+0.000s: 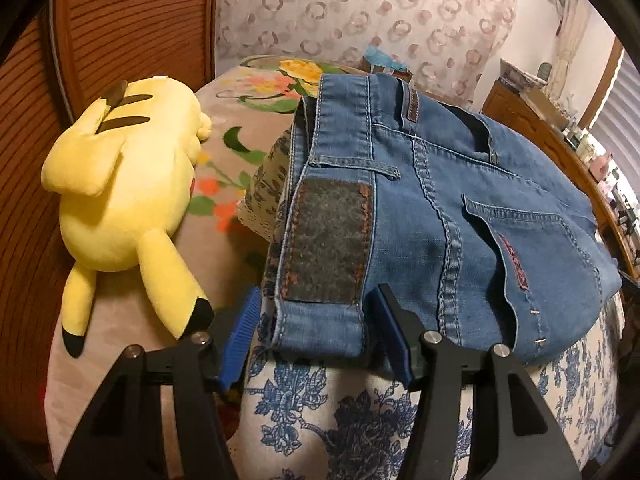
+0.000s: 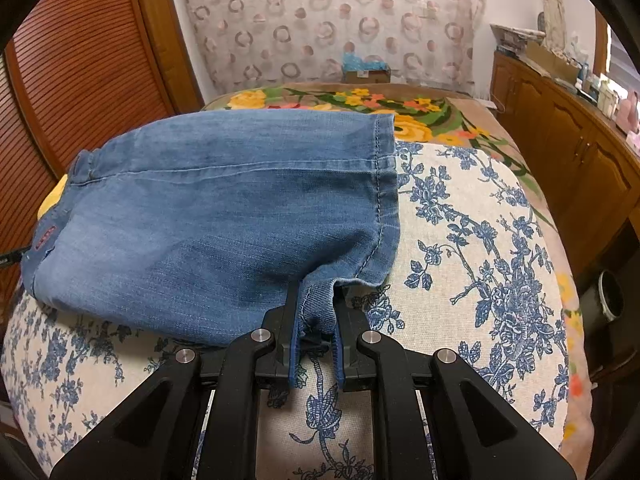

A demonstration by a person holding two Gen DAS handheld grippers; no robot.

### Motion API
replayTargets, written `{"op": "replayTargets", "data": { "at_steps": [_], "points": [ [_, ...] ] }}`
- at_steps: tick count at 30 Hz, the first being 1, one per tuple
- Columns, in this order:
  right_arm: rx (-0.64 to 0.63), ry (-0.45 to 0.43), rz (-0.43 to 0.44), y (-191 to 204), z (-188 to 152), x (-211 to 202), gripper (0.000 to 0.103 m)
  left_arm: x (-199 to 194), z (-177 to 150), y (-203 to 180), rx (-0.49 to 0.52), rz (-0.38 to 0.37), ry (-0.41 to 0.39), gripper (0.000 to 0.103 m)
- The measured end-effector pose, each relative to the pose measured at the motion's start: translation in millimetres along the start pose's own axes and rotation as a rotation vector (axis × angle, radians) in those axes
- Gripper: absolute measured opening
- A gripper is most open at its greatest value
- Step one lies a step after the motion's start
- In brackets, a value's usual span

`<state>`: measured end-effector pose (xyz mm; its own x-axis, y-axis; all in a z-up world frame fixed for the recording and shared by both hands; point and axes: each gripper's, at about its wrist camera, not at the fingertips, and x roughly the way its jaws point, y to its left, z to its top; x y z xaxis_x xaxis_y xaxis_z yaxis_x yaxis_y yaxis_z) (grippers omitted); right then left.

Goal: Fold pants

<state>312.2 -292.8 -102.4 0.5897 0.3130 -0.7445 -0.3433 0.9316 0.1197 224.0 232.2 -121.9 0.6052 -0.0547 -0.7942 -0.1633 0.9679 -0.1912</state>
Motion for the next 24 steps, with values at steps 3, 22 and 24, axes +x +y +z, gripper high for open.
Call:
{"op": "replayTargets", "data": {
  "at_steps": [3, 22, 24],
  "points": [
    [-0.001, -0.001, -0.001, -0.3, 0.0, 0.0, 0.01, -1.4, -0.6, -2.0, 0.017, 0.03, -0.014, 0.051],
    [-0.025, -0.115, -0.034, 6.5, -3.8, -35.2, 0.005, -57.6, -0.2, -41.7, 0.155, 0.103, -0.199, 0.004],
    [-0.031, -0.134, -0.044, 5.8, -2.3, -42.5, 0.005, -65.6, 2.5, -48.8, 0.16, 0.105, -0.219, 0.003]
  ]
}}
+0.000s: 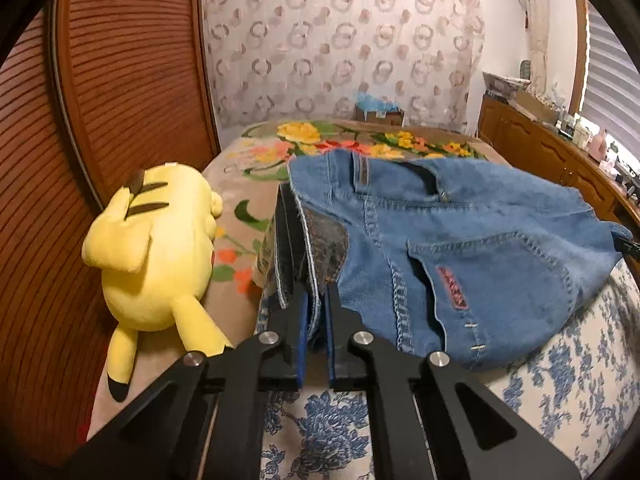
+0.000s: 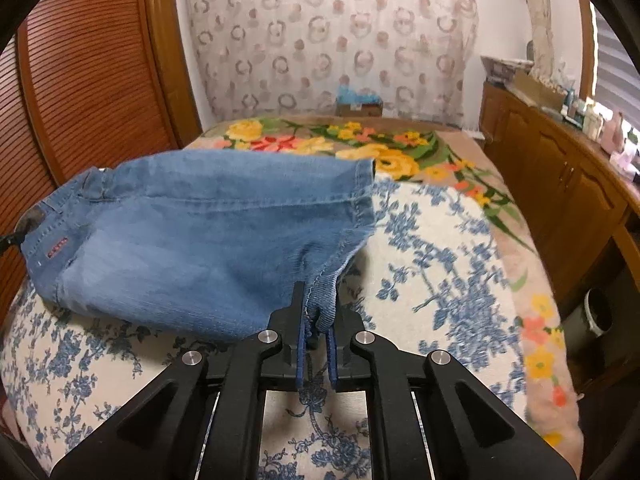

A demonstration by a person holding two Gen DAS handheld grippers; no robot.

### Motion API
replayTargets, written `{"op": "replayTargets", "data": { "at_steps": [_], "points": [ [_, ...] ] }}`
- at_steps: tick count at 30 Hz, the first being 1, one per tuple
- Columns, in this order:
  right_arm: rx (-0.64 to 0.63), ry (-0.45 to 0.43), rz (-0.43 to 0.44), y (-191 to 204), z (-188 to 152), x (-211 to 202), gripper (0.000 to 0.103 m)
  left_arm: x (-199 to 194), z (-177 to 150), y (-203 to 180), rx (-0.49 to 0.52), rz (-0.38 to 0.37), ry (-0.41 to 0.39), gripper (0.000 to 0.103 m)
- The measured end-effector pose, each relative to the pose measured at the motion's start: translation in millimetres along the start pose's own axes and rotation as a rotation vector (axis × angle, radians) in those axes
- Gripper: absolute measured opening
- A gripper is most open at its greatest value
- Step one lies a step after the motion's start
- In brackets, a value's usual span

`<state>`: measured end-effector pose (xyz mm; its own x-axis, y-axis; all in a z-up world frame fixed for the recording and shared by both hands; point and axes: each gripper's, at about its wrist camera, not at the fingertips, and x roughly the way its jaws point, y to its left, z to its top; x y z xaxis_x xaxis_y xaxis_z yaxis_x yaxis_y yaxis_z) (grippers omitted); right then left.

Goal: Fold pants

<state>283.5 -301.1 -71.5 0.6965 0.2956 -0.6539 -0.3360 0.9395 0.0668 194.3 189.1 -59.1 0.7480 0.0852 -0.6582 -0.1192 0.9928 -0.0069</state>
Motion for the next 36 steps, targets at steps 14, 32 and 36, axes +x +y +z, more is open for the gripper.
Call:
{"op": "replayTargets", "data": {
  "at_steps": [14, 32, 36],
  "points": [
    [-0.022, -0.134, -0.07, -21.1, 16.0, -64.1, 0.004, -52.9, 25.9, -27.5, 0.057, -0.039, -0.118, 0.001],
    [-0.06, -0.09, 0.055, 22.3, 32.2, -24.3, 0.004, -32.5, 0.7, -17.4, 0.054, 0.014, -0.066, 0.001],
    [-0.11, -0.131, 0.104, 54.7, 66.8, -21.6, 0.004, -27.6, -5.3, -13.4, 0.04, 0.008, -0.048, 0.001]
  ]
}}
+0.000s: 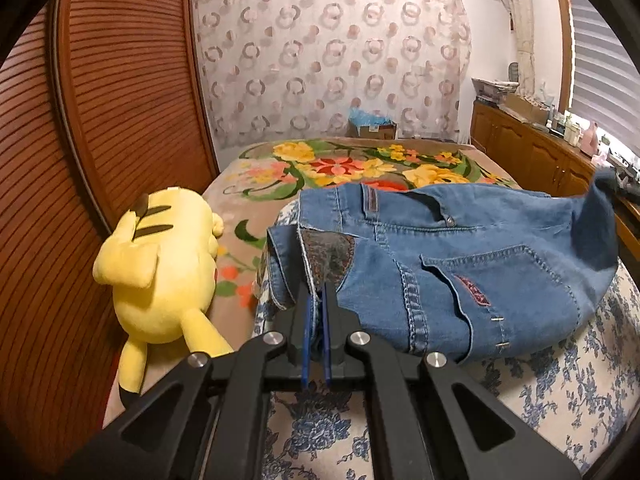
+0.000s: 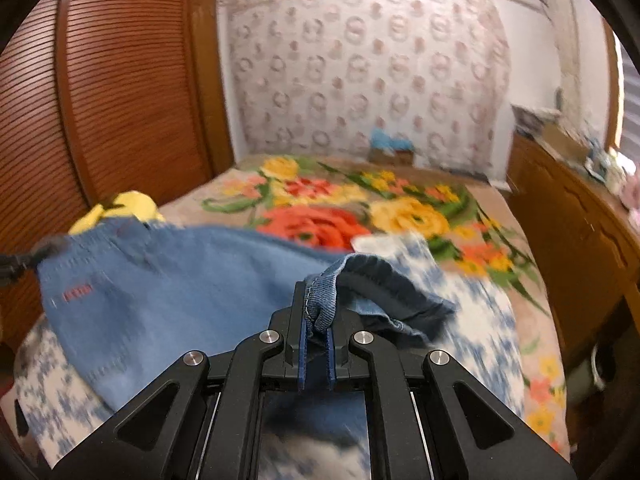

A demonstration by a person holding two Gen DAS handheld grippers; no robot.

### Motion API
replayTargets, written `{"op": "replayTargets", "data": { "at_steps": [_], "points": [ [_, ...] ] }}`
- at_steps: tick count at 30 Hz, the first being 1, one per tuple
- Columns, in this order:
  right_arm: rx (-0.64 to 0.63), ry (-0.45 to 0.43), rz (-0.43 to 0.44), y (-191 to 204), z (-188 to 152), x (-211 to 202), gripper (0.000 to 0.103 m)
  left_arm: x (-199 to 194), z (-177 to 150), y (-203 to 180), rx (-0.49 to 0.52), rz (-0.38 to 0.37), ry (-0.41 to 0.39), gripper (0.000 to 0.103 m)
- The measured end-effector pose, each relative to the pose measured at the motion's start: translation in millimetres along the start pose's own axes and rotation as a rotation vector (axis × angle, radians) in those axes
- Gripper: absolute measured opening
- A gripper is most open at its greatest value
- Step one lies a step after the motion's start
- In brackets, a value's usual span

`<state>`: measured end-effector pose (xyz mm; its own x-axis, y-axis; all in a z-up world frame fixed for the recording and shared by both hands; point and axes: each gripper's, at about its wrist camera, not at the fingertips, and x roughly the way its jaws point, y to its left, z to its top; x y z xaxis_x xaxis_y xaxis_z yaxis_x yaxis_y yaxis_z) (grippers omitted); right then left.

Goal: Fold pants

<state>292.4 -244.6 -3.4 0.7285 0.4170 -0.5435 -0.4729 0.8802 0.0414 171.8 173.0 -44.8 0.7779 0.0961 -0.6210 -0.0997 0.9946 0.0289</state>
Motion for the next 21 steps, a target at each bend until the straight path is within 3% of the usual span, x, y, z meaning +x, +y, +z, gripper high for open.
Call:
{"op": "replayTargets", "data": {
  "at_steps": [3, 6, 9, 12, 14, 17, 21],
  "points": [
    [-0.056, -0.033, 0.088, 26.7, 22.2, 2.5, 0.004, 4.1, -3.6, -1.2, 0.003, -0.002, 0.013, 0.001],
    [-0.058, 0.02, 0.112, 32.7, 15.4, 13.0, 0.005, 7.0, -5.9, -5.5, 0.017, -0.007, 0.019, 0.001],
    [-0.041, 0.151, 0.02, 16.7, -21.5, 30.5, 0.006, 7.4, -9.1, -10.0, 0.033, -0.016, 0.02, 0.001],
    [-0.019, 0.217, -0.064, -3.7, -49.5, 35.6, 0.015, 8.9, -10.7, -9.6, 0.041, -0.017, 0.025, 0.001],
    [0.018, 0.248, -0.121, -19.2, -64.9, 34.3, 0.033, 10.3, -12.3, -8.1, 0.037, -0.021, 0.03, 0.001],
    [0.056, 0.288, -0.132, -31.9, -81.6, 33.2, 0.044, 13.3, -15.1, -5.9, 0.029, -0.024, 0.039, 0.001],
    [0.101, 0.338, -0.123, -36.9, -94.6, 36.5, 0.049, 15.9, -19.1, -5.0, 0.022, -0.027, 0.046, 0.001]
  ]
}}
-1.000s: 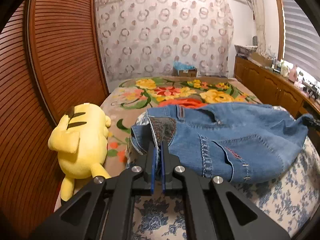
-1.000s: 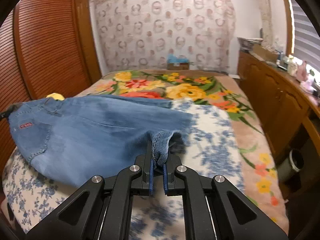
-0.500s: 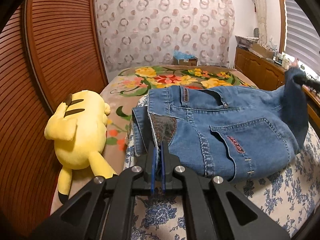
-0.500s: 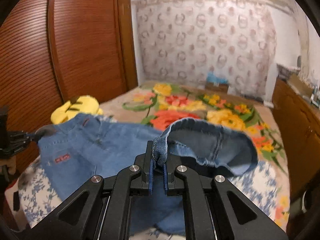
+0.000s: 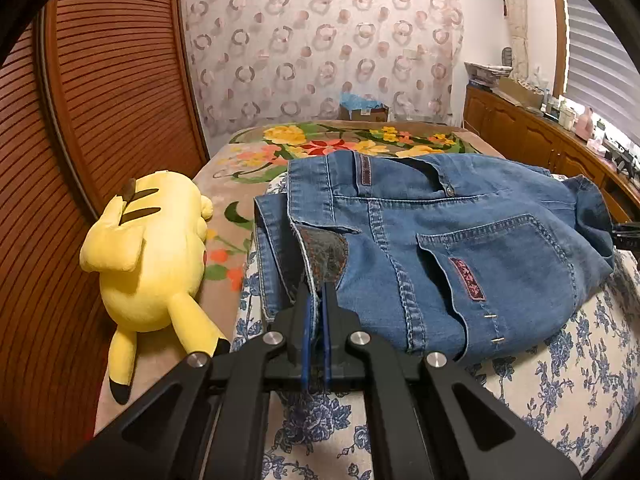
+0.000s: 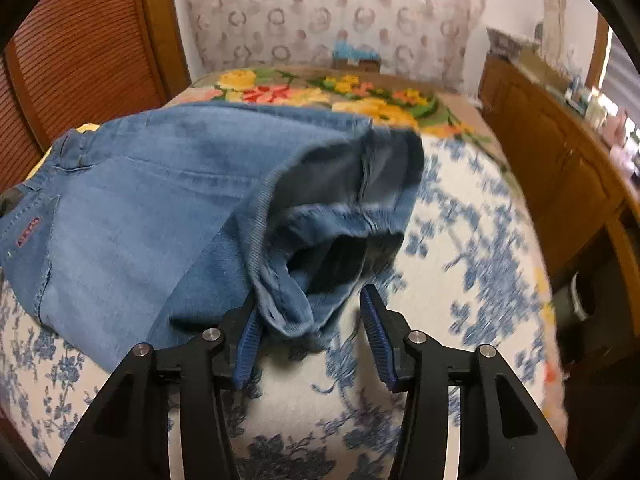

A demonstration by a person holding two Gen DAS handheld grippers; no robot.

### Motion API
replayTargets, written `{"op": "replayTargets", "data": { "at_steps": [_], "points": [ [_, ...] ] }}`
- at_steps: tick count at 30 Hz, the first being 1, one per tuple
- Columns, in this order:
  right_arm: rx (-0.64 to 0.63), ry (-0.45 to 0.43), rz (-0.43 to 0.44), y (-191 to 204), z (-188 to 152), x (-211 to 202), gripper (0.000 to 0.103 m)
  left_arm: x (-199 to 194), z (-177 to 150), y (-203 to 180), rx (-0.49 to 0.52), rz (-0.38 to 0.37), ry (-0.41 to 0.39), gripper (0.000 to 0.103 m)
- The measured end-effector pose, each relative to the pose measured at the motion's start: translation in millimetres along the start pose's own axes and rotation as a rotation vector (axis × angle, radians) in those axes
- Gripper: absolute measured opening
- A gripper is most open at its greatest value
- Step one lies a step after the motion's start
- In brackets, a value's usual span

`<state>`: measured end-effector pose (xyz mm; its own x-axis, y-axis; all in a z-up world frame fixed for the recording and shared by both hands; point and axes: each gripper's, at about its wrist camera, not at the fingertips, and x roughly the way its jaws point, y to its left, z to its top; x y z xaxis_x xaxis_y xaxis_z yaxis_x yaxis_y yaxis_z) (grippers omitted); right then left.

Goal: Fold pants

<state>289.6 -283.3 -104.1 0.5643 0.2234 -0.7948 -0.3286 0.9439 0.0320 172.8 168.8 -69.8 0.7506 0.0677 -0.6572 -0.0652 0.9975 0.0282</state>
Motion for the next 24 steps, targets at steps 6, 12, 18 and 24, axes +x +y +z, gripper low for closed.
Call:
{"op": "replayTargets", "data": {
  "at_steps": [6, 12, 18, 24],
  "points": [
    [0.027, -0.007, 0.016, 2.4, -9.9, 0.6, 0.049, 4.0, -3.6, 1.9, -0.003, -0.005, 0.012, 0.001],
    [0.01, -0.038, 0.056, 6.6, -12.6, -7.0, 0.014, 4.7, -5.7, 3.2, -0.018, -0.008, 0.008, 0.001],
    [0.04, -0.171, 0.052, -9.3, -8.4, -49.7, 0.01, -16.7, 5.8, -1.4, -0.015, 0.005, -0.06, 0.001],
    [0.033, -0.295, -0.009, -32.3, -10.2, -122.4, 0.01, -53.0, 20.3, -15.3, 0.008, -0.013, -0.131, 0.001]
  ]
}}
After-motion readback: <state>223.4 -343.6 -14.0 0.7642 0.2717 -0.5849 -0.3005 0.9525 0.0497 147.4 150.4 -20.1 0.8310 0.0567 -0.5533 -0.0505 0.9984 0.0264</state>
